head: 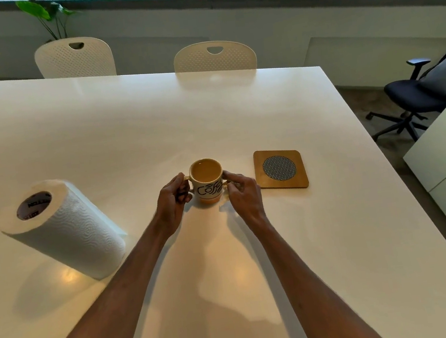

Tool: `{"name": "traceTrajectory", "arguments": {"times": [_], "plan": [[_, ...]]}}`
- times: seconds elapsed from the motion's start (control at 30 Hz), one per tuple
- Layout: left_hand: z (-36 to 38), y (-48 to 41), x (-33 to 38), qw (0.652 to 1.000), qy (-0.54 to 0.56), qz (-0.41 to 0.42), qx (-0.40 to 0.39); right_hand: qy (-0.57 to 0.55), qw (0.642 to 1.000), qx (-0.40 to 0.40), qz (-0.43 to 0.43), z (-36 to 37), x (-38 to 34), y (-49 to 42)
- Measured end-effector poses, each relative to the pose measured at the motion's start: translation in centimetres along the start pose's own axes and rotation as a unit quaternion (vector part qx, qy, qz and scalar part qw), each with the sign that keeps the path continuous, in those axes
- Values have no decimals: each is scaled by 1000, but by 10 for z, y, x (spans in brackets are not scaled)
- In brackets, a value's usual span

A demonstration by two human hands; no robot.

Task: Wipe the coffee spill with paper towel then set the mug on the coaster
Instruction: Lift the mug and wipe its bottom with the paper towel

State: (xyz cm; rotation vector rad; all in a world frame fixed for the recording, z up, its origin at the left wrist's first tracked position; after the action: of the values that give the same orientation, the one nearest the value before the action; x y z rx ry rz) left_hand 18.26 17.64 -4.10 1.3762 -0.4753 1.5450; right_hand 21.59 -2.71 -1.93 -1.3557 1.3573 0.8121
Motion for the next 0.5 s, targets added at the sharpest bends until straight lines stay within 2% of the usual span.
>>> {"name": "traceTrajectory", "arguments": {"times": [0.5], "plan": [[-3, -1, 0, 999, -38, 19, -9, 15, 1000, -6, 6, -2, -3, 5]]}}
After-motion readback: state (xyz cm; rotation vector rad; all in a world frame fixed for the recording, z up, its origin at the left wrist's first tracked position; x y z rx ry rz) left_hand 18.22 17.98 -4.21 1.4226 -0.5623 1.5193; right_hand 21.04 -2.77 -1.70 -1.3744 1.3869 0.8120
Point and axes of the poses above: each hand's wrist, its own y-axis away from the middle knuckle, its own z-axis out of the palm, x = y × z, the point moved 4 cm from there along -y, towards the middle knuckle, and after that the axes turned 14 degrees about x, right-handed, at the moved point
